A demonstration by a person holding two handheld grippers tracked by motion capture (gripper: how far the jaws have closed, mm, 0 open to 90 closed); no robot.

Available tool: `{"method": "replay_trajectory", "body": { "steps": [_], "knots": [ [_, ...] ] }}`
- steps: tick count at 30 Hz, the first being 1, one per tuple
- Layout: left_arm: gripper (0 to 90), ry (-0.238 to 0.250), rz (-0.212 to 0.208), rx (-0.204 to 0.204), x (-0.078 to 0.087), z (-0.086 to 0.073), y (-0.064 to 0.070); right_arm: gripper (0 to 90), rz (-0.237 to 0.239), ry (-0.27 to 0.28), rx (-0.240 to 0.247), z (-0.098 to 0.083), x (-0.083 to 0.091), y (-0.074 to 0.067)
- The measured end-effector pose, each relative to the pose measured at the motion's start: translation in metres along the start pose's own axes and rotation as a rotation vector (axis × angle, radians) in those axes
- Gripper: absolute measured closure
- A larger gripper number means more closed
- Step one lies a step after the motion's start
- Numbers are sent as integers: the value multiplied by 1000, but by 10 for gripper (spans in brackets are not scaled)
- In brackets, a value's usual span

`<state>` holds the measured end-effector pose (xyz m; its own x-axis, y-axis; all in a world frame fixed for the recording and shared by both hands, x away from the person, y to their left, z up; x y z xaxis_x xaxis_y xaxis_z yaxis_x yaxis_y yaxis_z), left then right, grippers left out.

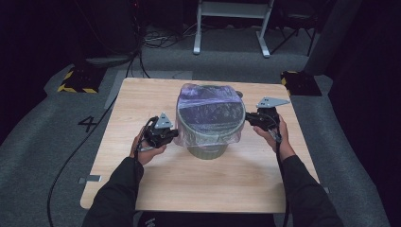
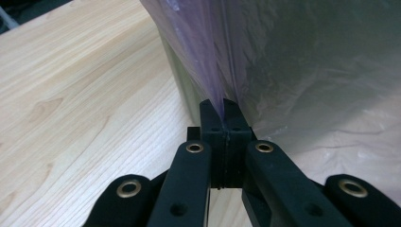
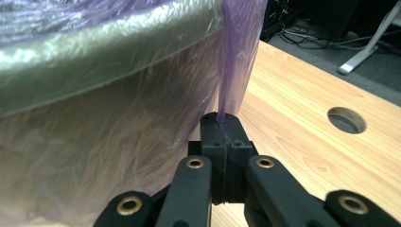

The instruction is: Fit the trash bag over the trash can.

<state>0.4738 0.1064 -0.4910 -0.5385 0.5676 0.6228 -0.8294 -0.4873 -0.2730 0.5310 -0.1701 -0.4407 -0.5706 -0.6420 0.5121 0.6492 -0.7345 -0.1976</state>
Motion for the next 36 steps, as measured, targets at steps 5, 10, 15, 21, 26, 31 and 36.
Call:
{"method": "replay_trajectory", "body": {
  "steps": [5, 10, 15, 21, 26, 31, 36],
  "knots": [
    [744, 8, 44, -12, 18, 1, -4, 899, -30, 11, 48, -1, 15, 1],
    [522, 86, 90, 26, 47, 13, -15, 899, -53, 43, 59, 6, 26, 2],
    [322, 168, 92, 62, 70, 26, -21, 898, -68, 70, 68, 14, 33, 2],
    [268, 231, 91, 61, 84, 45, -26, 895, -75, 87, 79, 23, 38, -2],
    [281, 234, 112, 35, 76, 65, -37, 869, -90, 80, 90, 28, 37, -2],
    [427, 250, 87, 28, 71, 78, -45, 859, -111, 73, 96, 33, 33, 1],
    [555, 261, 51, -1, 68, 85, -48, 860, -109, 74, 83, 38, 30, 5]
  ]
}}
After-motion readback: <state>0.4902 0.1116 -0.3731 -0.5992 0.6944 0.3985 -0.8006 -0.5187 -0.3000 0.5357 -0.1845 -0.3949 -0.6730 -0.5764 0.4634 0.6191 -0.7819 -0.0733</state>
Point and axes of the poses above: each handheld gripper's, and its own axes: x roughly backward along the jaws, z roughly out of its top, y roughly to its right, the point moved 9 cm from there along -x, roughly forward along the jaws, and after that the axes turned 15 degrees about -x, right-handed, at the moved point
